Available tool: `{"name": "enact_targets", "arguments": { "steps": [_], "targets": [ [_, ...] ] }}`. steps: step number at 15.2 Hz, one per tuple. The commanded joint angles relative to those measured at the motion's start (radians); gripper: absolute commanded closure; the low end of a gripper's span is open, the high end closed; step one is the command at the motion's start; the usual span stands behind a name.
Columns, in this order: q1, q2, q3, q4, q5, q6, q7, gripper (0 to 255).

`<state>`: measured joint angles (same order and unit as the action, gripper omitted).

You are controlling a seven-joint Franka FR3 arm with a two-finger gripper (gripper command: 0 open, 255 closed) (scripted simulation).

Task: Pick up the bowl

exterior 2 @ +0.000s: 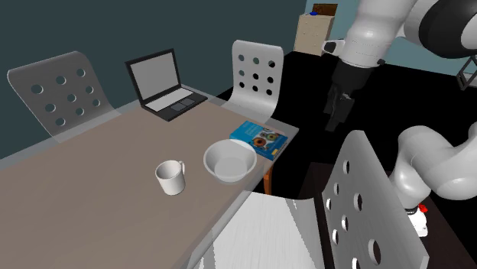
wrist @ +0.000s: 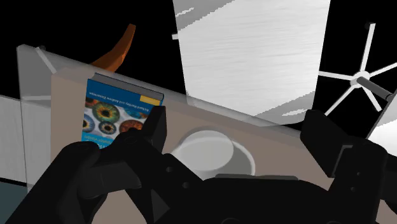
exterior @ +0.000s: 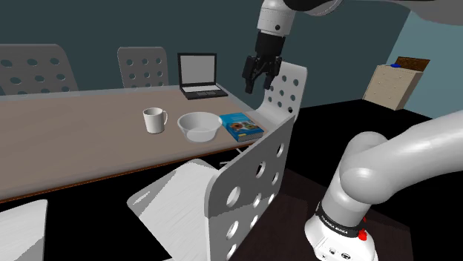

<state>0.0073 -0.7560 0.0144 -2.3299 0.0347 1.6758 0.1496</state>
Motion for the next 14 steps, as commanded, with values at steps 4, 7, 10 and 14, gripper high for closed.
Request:
{"name": "enact_targets", "arguments": {
  "steps": [4,7,10,14],
  "targets": [
    [-0.018,0.093,-0.012,0.007,0.001,0.083,0.015,0],
    [-0.033,0.191,-0.025,0.024,0.004,0.161,0.029,0],
    [-0.048,0.293,-0.039,0.053,0.008,0.231,0.042,0],
    [-0.064,0.434,-0.059,0.107,0.019,0.313,0.056,0]
  ]
}}
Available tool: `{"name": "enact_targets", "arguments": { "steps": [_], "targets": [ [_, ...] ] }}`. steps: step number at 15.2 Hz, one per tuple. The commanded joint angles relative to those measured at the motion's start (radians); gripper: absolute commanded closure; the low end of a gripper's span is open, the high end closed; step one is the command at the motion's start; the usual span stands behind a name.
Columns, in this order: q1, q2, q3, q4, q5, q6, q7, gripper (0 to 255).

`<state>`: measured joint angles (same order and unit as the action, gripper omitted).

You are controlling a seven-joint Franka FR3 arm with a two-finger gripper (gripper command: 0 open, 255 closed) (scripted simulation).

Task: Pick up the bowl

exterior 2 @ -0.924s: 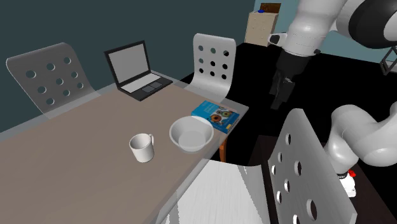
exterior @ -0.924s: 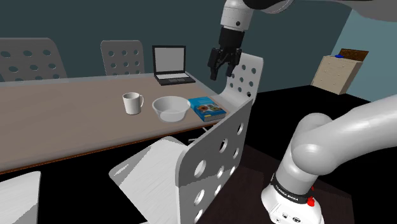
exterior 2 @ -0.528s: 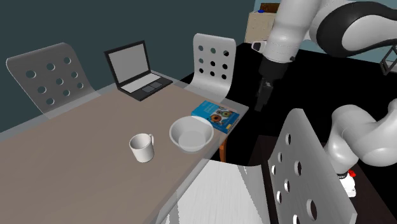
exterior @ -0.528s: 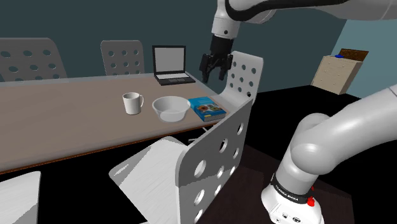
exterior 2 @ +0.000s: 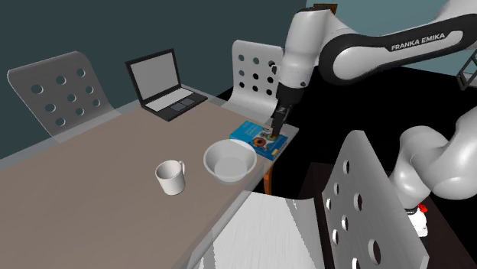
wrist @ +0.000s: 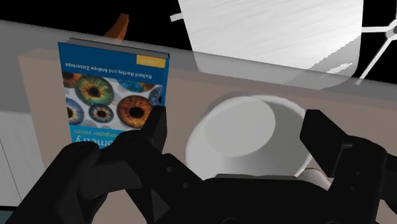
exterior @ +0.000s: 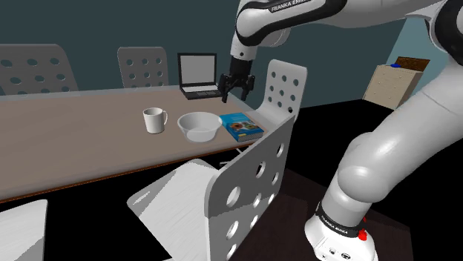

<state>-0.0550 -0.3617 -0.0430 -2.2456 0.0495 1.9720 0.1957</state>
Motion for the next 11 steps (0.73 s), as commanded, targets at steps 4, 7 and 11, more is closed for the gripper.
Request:
{"name": "enact_targets", "arguments": {
  "steps": [4,7,11],
  "targets": [
    [-0.017,0.182,-0.022,0.093,0.022,0.084,0.020,0],
    [-0.029,0.291,-0.038,0.158,0.040,0.123,0.026,0],
    [-0.046,0.436,-0.057,0.258,0.071,0.161,0.030,0]
  ]
}}
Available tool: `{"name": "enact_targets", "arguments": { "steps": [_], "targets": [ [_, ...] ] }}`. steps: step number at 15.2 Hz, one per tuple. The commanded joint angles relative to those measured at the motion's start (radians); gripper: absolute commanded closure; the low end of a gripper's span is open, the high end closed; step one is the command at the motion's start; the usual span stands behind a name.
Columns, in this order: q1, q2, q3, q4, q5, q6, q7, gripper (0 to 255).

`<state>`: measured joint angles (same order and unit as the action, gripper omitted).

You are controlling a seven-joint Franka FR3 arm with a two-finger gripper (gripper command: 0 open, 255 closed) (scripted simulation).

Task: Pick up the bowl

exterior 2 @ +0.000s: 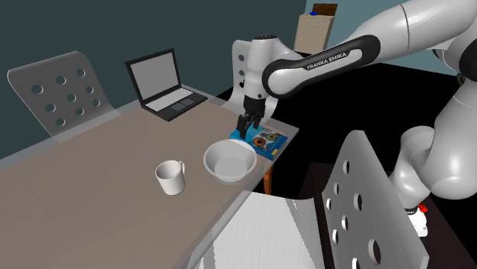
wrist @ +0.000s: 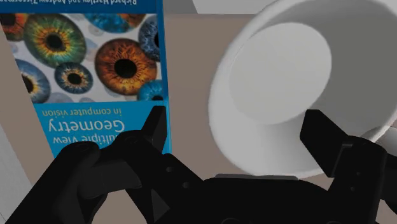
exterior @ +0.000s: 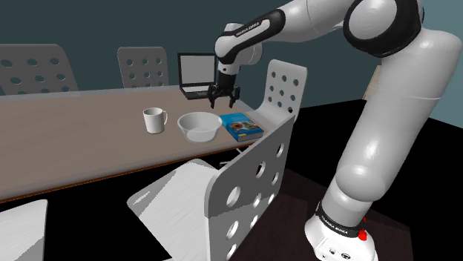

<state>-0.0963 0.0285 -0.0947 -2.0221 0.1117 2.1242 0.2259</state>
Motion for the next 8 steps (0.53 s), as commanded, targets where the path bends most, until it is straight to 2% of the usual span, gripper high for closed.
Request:
{"name": "enact_targets", "arguments": {
  "steps": [1,8],
  "targets": [
    [-0.010,0.083,-0.009,0.063,0.018,0.016,0.001,0],
    [-0.012,0.125,-0.008,0.028,0.031,0.091,-0.011,0]
  ]
}}
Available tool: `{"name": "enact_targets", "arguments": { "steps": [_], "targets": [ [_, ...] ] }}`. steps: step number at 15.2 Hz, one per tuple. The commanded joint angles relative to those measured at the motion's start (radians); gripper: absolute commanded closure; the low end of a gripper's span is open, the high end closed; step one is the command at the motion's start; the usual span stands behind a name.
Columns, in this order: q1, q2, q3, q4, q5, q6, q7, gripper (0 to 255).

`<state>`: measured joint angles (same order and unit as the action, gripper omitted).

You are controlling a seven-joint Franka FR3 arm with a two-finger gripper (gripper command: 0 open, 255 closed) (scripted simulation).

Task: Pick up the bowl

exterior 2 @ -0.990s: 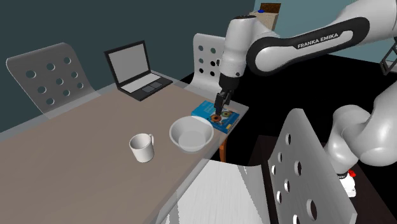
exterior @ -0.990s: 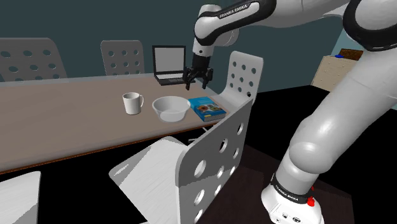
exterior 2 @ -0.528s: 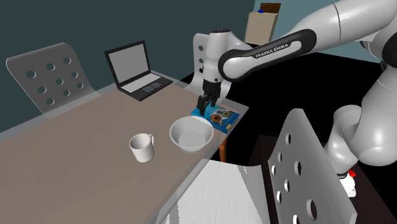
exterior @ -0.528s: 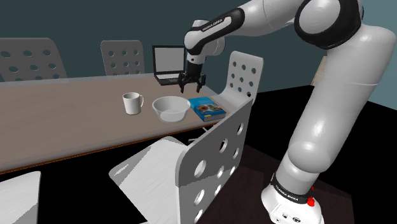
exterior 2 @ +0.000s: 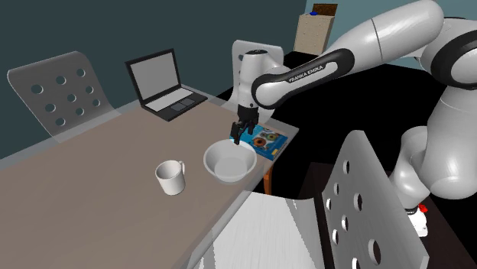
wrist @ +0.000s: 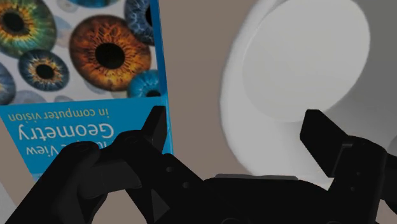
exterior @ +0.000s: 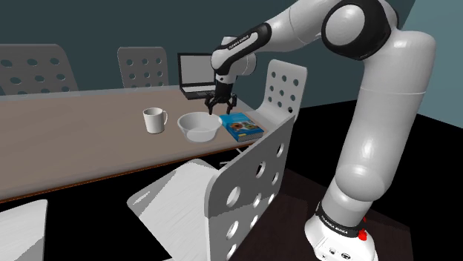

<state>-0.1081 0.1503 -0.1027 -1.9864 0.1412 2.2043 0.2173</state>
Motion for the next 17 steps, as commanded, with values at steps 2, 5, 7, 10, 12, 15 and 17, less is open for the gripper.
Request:
{"name": "enact_targets", "arguments": {
  "steps": [2,5,7,10,12,15,17],
  "targets": [
    [-0.001,0.013,0.001,-0.017,0.005,0.030,-0.006,0],
    [-0.001,0.014,0.000,-0.016,0.005,0.030,-0.006,255],
    [-0.001,0.014,0.001,-0.016,0.005,0.031,-0.006,255],
    [-0.001,0.014,0.001,-0.017,0.005,0.031,-0.006,255],
    [-0.001,0.014,0.001,-0.016,0.005,0.031,-0.006,255],
    [0.000,0.001,0.000,-0.005,0.001,0.006,-0.002,255],
    [0.000,-0.010,-0.001,0.009,-0.003,-0.018,0.003,255]
  ]
}}
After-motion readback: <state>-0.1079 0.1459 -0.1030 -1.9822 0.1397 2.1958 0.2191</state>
